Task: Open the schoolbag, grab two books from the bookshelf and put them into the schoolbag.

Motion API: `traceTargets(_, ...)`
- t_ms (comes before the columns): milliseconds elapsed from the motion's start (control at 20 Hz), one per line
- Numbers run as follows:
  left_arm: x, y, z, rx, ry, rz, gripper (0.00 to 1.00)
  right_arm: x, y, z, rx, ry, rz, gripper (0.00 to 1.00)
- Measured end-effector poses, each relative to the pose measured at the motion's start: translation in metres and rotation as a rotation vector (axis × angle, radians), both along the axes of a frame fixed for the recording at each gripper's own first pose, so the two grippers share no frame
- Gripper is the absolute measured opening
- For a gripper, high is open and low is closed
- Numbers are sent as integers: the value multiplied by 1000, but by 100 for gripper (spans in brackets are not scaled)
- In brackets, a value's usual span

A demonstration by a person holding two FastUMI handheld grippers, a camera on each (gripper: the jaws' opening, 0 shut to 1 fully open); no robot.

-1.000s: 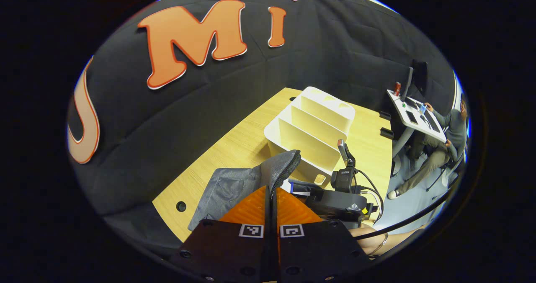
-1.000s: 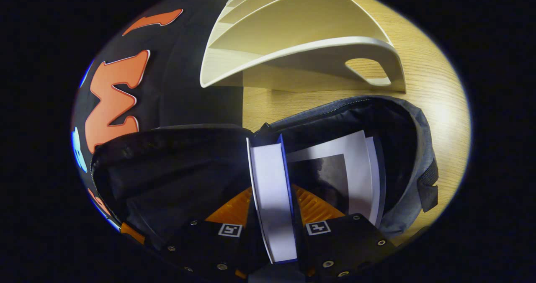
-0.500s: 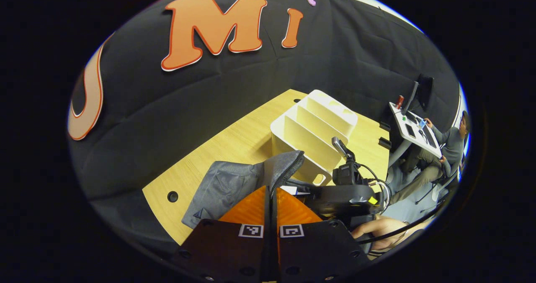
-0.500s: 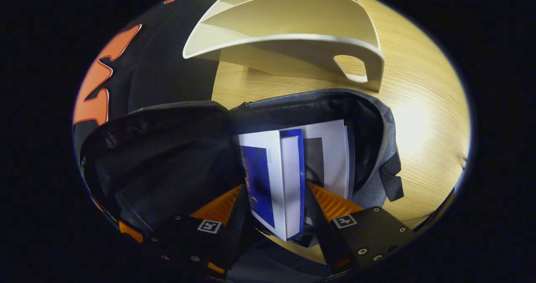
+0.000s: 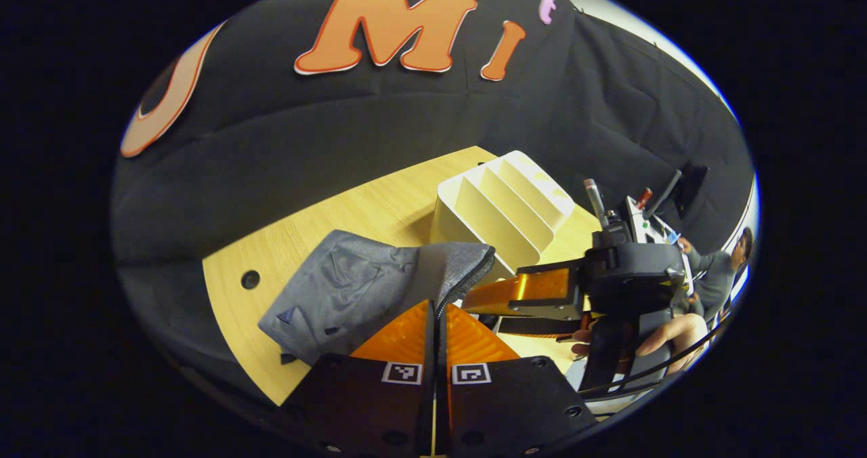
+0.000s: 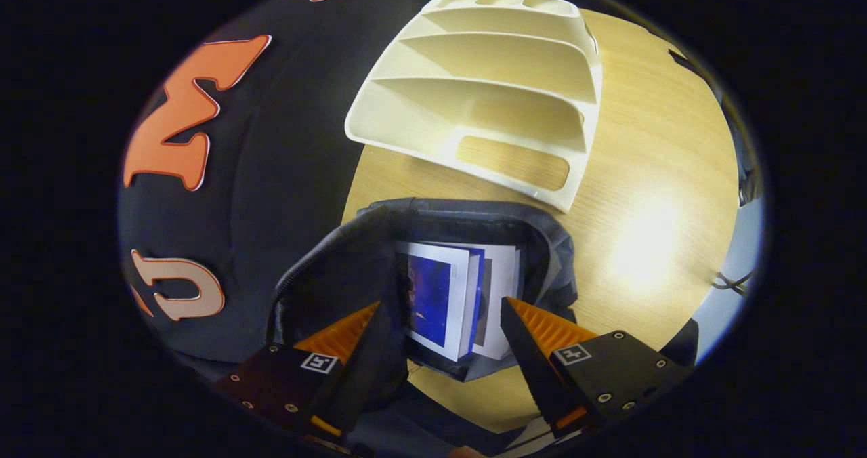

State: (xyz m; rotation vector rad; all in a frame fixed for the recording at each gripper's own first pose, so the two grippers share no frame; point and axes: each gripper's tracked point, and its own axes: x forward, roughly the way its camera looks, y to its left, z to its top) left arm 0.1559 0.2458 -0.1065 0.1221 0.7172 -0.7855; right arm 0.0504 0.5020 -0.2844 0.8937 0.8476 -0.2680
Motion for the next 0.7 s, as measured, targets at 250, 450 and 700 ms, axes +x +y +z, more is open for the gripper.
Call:
traceTargets(250, -21, -1, -19, 14, 26, 31, 40, -23, -28, 15, -93, 27, 98, 99)
traceTargets(450, -33, -6, -33, 16, 33, 113, 99, -27, -57, 29, -198, 31, 210, 99)
traceTargets(700, -46, -24, -20, -26, 5, 291, 99, -16, -108, 62, -397, -27, 398, 99)
